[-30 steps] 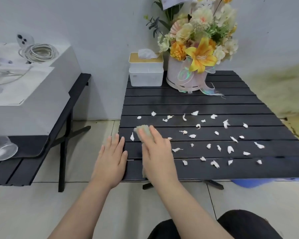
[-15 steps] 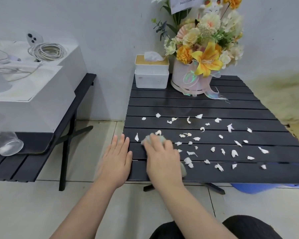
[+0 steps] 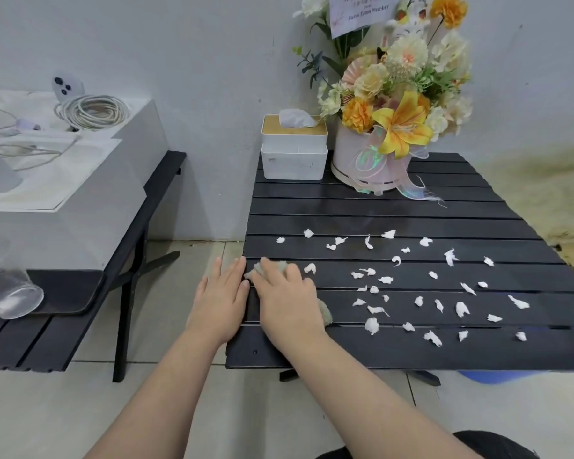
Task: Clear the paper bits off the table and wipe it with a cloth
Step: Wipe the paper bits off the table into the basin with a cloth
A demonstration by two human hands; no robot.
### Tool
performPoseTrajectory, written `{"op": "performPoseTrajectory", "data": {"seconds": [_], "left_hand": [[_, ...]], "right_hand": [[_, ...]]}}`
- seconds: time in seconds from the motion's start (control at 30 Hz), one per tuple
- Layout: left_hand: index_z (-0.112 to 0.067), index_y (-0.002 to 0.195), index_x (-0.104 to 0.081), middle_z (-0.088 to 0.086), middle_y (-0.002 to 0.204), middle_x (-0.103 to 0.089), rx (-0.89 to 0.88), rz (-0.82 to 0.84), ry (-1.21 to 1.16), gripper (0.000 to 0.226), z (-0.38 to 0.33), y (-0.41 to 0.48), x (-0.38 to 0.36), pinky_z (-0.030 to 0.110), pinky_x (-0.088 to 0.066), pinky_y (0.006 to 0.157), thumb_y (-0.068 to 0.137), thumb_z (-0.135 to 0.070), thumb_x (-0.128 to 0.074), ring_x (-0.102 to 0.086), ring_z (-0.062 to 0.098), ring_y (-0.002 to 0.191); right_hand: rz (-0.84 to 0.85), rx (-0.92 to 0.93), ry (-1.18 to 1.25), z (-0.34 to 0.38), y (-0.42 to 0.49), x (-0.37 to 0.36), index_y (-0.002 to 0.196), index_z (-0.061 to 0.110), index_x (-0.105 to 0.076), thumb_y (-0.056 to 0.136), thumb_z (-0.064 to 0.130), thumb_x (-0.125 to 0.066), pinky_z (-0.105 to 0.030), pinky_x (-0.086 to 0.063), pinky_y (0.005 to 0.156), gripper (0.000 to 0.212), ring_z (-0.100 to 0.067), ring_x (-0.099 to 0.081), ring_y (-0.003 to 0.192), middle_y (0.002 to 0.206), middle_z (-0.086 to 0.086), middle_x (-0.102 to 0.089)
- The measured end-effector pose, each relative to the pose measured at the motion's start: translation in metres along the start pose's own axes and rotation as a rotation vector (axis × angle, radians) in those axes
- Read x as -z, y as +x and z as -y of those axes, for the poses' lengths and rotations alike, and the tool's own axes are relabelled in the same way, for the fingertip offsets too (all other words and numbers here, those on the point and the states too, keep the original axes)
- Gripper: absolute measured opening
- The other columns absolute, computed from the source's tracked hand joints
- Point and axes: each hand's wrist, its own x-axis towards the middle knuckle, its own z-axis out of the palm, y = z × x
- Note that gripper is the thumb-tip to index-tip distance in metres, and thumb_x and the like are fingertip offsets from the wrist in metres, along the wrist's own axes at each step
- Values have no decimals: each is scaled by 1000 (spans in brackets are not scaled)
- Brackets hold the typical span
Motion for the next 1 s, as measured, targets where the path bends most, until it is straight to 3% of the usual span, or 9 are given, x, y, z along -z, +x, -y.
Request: {"op": "performPoseTrajectory", "data": {"seconds": [0.07, 0.23, 0.37, 0.43, 0.53, 0.67, 0.8, 0.93, 1.0], "left_hand": [[-25, 148, -11, -10, 158, -9, -32, -30, 69, 50, 5, 1, -2, 39, -4, 117, 98, -32, -19, 9, 15, 145], [-25, 148, -9, -9, 158, -9, -51, -45, 120, 51, 5, 3, -5, 39, -3, 118, 98, -33, -15, 9, 16, 145], [-26, 148, -11, -10, 157, -12, -25, -38, 107, 51, 3, 2, -4, 42, -3, 118, 98, -33, -17, 8, 15, 145], [-26, 148, -11, -10, 157, -12, -25, -44, 109, 51, 3, 0, -4, 43, -3, 117, 98, -34, -17, 7, 14, 145], [-25, 147, -14, -9, 158, -10, -35, -35, 31, 50, 2, 3, -1, 41, -1, 117, 98, -34, -20, 5, 13, 145], [-24, 148, -10, -8, 158, -2, -65, -76, -138, 51, -9, 39, 9, 39, 1, 117, 99, -32, -21, 7, 11, 145], [-23, 148, -10, -9, 158, -5, -47, 6, 43, 51, -16, 73, 6, 45, -1, 117, 99, -32, -20, 8, 17, 145], [-32, 147, -7, -17, 157, 0, 3, 53, 92, 50, -10, 74, -4, 47, 2, 116, 98, -36, -17, 9, 15, 145], [-34, 147, -6, -18, 157, 1, 7, 39, 112, 50, -9, 74, -5, 48, 3, 116, 98, -38, -16, 10, 15, 145]], "right_hand": [[73, -28, -3, -15, 0, -7, 133, 29, -42, 88, 16, -44, -39, -40, 78, 46, -28, -42, 112, 147, 6, -34], [-12, -377, -36, -60, 7, 3, 132, 24, -42, 87, 11, -42, -36, -38, 74, 47, -28, -40, 110, 143, 4, -37], [-60, -140, -60, -15, 6, 6, 115, 27, -57, 74, 18, -59, -33, -41, 58, 42, -24, -53, 92, 117, 2, -56], [-22, -94, -8, -13, 0, -2, 119, 31, -53, 79, 18, -56, -35, -44, 64, 43, -23, -50, 98, 118, 2, -52], [14, -281, 51, -58, 2, -3, 126, 36, -45, 88, 15, -43, -37, -43, 74, 44, -27, -42, 105, 125, 1, -45], [-26, -454, -9, -105, 22, 16, 121, 30, -51, 96, 24, -39, -35, -41, 70, 28, -25, -40, 106, 125, 0, -45], [-149, -333, 130, -84, 66, 21, 122, 29, -52, 96, 27, -40, -39, -44, 75, 29, -27, -40, 106, 127, 0, -45], [33, -118, 78, -43, 85, -16, 125, 25, -46, 91, 20, -46, -40, -42, 79, 35, -28, -38, 111, 130, -4, -41], [88, -158, 43, -54, 84, -28, 128, 26, -43, 88, 17, -49, -41, -40, 79, 42, -29, -36, 112, 130, -4, -41]]}}
